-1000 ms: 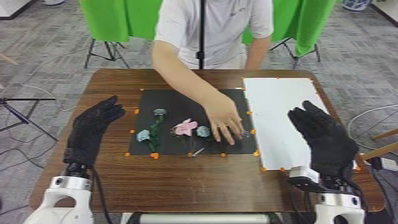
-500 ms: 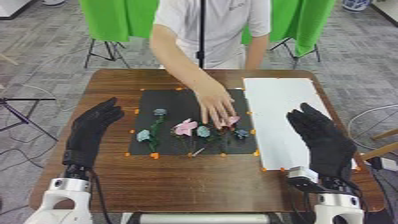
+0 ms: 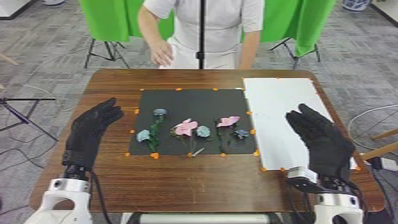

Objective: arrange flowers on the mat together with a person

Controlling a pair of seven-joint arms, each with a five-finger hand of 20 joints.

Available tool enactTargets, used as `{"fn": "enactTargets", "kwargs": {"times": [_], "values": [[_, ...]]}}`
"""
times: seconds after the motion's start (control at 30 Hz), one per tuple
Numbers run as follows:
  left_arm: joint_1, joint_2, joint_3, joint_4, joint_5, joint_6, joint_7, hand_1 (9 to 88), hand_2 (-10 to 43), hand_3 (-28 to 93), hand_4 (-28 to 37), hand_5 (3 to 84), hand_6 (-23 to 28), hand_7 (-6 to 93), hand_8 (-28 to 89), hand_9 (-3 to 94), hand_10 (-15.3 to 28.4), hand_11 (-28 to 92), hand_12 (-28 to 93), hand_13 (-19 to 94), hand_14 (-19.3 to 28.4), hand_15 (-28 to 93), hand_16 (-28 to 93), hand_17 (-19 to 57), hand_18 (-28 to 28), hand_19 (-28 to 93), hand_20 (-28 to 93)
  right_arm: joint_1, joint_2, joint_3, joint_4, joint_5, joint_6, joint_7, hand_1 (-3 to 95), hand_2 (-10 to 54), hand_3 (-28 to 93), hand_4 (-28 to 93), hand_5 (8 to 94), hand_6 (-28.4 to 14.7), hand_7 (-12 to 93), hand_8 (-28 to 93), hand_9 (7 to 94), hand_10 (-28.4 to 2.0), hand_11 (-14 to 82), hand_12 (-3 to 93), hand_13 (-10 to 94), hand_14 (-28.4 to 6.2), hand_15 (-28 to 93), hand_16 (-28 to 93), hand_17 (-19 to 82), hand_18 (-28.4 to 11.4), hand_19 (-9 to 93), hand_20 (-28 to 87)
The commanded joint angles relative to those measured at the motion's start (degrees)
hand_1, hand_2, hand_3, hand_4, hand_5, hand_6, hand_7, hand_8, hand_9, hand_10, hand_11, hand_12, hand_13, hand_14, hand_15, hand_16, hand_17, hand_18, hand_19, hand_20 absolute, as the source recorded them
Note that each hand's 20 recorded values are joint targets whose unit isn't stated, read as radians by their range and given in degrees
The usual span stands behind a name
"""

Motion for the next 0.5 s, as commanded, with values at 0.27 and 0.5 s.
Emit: {"fn": "enactTargets", "kwargs": {"times": [0.27, 0.5], "values": [[-0.61, 0.46, 0.69, 0.63, -0.37, -0.56, 0.29, 25.4, 0.9, 64, -18.9, 45.2, 3.5, 12.8, -5, 42.5, 12.6, 17, 16, 34, 17.2, 18, 5, 3.7, 14.4, 8, 20, 0.71, -1.14, -0.15, 0.36, -0.74, -1.92, 0.07, 8.4, 3.3, 83, -15, 55.5, -1.5, 12, -9, 55.5, -15.9, 7.0, 12.4, 42, -13.6, 14, 13, 25, -11.3, 1, 32], [-0.10, -0.03, 0.08, 0.46, 0.34, -1.26, -0.13, 25.5, 0.8, 64, -18.8, 45.2, 3.5, 12.8, -5, 42.5, 12.6, 17, 16, 34, 17.2, 18, 5, 3.7, 14.4, 8, 20, 0.68, -1.41, -0.08, 0.37, -0.82, -2.68, 0.51, 8.5, 3.4, 83, -15, 55.8, -1.7, 12, -9, 55.6, -15.8, 7.1, 12.4, 42, -13.8, 14, 13, 25, -11.3, 1, 32]]}}
